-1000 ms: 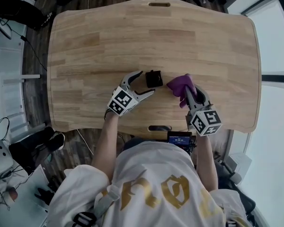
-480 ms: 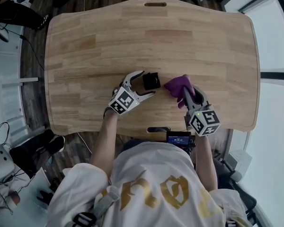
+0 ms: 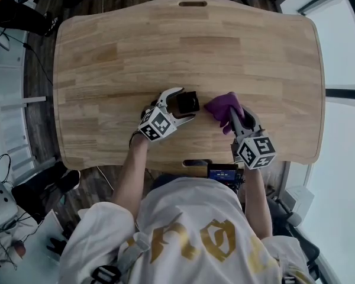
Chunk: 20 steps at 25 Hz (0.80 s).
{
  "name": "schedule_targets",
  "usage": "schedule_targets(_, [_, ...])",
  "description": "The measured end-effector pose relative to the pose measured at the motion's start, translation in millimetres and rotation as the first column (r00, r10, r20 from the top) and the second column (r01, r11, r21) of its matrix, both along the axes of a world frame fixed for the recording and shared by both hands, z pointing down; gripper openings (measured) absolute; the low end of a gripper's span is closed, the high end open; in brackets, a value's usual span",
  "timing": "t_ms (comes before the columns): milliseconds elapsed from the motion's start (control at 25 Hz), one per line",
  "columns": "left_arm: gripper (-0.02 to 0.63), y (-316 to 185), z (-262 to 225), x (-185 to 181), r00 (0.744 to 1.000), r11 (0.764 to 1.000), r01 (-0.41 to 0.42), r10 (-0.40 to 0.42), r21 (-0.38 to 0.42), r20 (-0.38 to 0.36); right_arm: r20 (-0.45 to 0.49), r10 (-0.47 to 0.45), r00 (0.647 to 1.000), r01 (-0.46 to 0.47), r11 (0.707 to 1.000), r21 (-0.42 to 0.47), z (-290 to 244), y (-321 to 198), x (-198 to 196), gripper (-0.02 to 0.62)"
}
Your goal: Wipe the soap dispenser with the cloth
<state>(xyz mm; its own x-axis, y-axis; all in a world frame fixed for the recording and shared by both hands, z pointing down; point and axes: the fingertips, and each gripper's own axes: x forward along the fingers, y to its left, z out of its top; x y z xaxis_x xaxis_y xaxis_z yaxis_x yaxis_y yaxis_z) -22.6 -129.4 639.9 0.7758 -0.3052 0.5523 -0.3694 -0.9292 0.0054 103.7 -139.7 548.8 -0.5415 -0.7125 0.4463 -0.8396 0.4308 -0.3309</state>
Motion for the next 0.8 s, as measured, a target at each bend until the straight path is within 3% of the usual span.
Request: schedule_targets(800, [0.38, -8.4, 3.2, 14.4, 0.999, 0.999, -0.038, 0.038, 0.0, 0.03, 0.014, 0.005, 1.0, -0.005, 1.0, -0.012, 3.6, -3.4, 2.8, 0.054])
